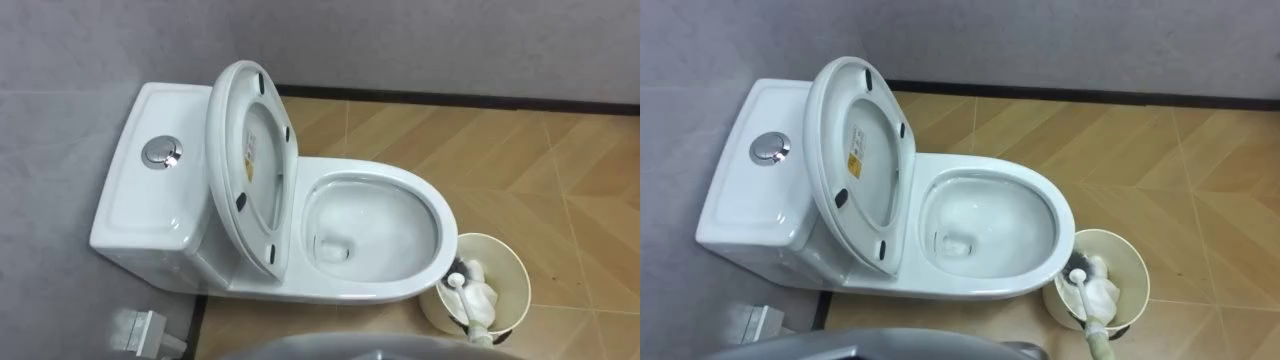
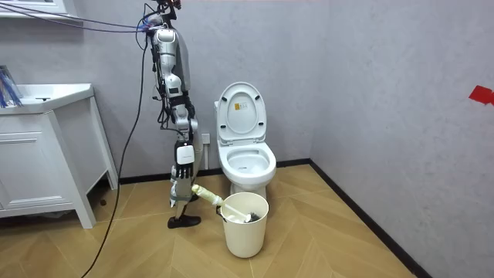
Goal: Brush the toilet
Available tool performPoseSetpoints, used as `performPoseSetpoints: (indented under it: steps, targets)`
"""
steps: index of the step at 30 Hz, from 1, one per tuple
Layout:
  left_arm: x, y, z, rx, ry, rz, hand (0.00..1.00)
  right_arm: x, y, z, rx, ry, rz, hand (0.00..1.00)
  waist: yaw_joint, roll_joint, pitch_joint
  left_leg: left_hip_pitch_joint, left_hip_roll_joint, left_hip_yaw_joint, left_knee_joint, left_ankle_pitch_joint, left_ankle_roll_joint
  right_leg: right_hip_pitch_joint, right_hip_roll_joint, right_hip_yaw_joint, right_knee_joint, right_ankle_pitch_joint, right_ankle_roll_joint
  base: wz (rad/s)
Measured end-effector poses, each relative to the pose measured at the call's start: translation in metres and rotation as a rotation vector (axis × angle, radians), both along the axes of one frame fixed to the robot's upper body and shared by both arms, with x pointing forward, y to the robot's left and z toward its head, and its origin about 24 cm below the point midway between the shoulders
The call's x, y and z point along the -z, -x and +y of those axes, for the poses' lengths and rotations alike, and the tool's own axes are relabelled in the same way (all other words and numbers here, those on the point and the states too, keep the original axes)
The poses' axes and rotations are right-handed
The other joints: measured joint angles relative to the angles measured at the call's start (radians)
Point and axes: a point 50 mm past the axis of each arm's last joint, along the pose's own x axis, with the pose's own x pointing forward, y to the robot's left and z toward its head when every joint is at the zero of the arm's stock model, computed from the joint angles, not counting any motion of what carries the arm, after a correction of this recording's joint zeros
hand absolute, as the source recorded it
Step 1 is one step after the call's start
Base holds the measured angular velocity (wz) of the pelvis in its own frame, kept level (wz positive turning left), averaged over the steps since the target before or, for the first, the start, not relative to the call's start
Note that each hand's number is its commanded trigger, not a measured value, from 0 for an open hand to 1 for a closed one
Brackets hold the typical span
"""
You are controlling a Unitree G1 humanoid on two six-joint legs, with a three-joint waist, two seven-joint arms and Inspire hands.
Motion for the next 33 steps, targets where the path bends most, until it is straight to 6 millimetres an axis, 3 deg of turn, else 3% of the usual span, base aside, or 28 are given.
performPoseSetpoints:
  steps: [8,16,21,28,33]
  targets:
    - [0.000,-0.001,0.001,0.007,-0.002,-0.002,0.00,0.000,0.001,0.000,0.076,-0.009,-0.006,0.00,-0.009,0.002,0.0001,-0.006,0.004,0.004,-0.003,0.000,0.000,-0.012,0.004,0.003,0.012,0.001,-0.002,0.00]
    - [0.000,0.008,0.004,-0.040,-0.016,0.028,0.00,0.000,0.015,0.000,0.272,0.034,-0.011,0.00,-0.015,0.004,-0.0004,0.006,0.005,0.009,-0.012,0.000,0.000,-0.006,0.006,0.002,0.012,0.001,-0.003,-0.01]
    - [-0.002,0.010,0.008,-0.063,-0.038,0.023,0.00,-0.002,0.026,-0.005,0.591,0.106,-0.056,0.00,-0.044,0.005,-0.0005,0.006,0.005,0.012,-0.014,0.000,0.000,-0.006,0.006,0.012,0.013,0.001,-0.002,-0.01]
    - [-0.005,0.011,0.016,-0.097,-0.059,-0.010,0.00,-0.005,0.031,-0.014,0.909,0.223,-0.111,0.00,-0.067,0.004,-0.0003,0.009,0.006,0.025,-0.016,-0.001,0.000,-0.010,0.007,0.020,0.013,0.001,-0.002,-0.06]
    - [-0.007,0.016,0.021,-0.144,-0.073,-0.011,0.00,-0.008,0.013,-0.027,1.273,0.298,-0.206,0.00,-0.086,-0.004,-0.0016,0.008,0.007,0.025,-0.014,-0.001,0.001,-0.010,0.008,0.016,0.014,0.001,-0.003,0.01]
